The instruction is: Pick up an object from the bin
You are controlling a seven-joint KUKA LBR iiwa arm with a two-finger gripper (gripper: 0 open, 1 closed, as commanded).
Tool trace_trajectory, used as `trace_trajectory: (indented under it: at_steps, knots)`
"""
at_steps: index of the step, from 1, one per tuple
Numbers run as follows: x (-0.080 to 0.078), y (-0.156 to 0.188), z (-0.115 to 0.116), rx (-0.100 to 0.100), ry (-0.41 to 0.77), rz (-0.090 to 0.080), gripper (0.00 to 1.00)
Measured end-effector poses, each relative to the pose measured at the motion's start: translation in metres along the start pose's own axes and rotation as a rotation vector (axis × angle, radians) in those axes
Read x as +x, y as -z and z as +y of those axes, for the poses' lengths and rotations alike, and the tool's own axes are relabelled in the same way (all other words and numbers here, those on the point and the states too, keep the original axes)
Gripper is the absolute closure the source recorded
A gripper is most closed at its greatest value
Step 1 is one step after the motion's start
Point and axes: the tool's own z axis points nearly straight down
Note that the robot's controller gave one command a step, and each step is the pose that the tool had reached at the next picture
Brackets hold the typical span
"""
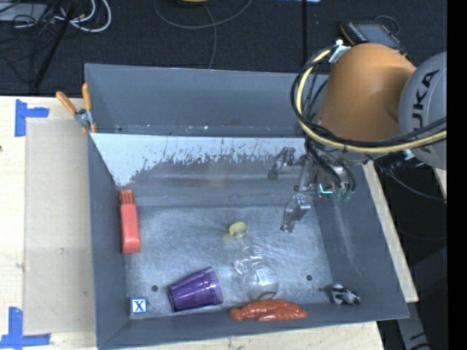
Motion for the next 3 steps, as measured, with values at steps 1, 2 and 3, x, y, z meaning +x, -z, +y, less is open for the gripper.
trace_trajectory:
  at_steps: [1,2,3]
  knots:
    - [-0.001,0.004,0.000,0.000,0.000,-0.007,0.00]
    - [0.029,-0.032,-0.001,0.001,0.063,-0.013,0.00]
    - [0.065,-0.090,0.014,0.002,0.266,-0.008,0.00]
